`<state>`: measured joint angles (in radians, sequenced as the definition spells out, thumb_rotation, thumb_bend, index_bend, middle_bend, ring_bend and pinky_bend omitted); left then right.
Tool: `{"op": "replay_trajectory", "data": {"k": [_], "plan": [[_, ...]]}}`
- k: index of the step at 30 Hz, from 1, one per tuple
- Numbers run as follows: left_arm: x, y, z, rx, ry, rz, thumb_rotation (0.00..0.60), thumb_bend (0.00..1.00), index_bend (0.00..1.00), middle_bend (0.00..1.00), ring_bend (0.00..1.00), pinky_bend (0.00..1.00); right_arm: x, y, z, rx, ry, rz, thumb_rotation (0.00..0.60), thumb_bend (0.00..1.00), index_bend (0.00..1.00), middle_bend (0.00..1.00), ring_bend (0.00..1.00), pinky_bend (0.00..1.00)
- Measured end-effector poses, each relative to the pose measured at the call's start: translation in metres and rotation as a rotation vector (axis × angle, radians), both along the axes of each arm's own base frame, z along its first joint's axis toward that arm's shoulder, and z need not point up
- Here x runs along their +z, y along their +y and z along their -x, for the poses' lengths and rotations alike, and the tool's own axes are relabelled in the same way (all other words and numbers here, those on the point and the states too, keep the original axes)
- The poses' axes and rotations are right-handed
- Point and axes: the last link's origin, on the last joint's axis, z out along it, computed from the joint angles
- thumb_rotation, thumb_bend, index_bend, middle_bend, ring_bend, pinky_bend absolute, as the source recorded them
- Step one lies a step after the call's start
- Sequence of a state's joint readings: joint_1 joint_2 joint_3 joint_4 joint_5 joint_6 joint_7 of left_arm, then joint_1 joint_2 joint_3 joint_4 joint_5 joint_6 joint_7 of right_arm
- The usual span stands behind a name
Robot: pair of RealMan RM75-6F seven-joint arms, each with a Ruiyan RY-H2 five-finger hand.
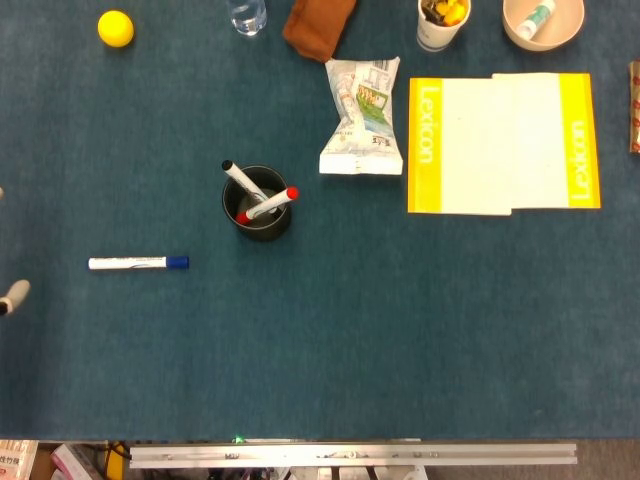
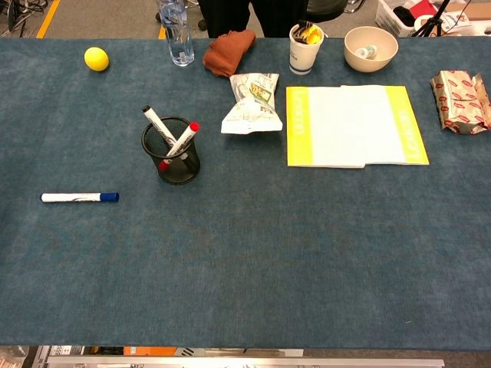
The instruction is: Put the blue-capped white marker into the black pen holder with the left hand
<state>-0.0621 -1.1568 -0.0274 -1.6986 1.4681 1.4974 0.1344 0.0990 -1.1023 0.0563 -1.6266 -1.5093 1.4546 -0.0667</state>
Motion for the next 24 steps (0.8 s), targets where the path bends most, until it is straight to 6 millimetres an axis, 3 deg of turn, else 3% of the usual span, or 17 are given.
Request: {"op": "replay_trajectory", "data": {"k": [6,15,24], "plan": [[-0.005,0.001,-0.013,0.041,0.053,0.050,0.600,0.00,0.14,0.00,0.00,0.00,-0.002,-0.001,-0.002,0.008,-0.007,-0.008,0.600,0.12,0.33,0.32,0.30,0.43],[-0.015,0.010,-0.026,0.147,0.112,0.147,0.600,0.01,0.21,0.00,0.00,0.00,0.001,-0.005,0.001,0.000,-0.022,-0.006,0.600,0.12,0.33,0.32,0.30,0.43],[-0.028,0.020,-0.027,0.190,0.171,0.218,0.600,0.01,0.21,0.00,0.00,0.00,0.007,-0.001,-0.001,-0.001,-0.023,0.013,0.600,0.12,0.33,0.33,0.30,0.43]]}}
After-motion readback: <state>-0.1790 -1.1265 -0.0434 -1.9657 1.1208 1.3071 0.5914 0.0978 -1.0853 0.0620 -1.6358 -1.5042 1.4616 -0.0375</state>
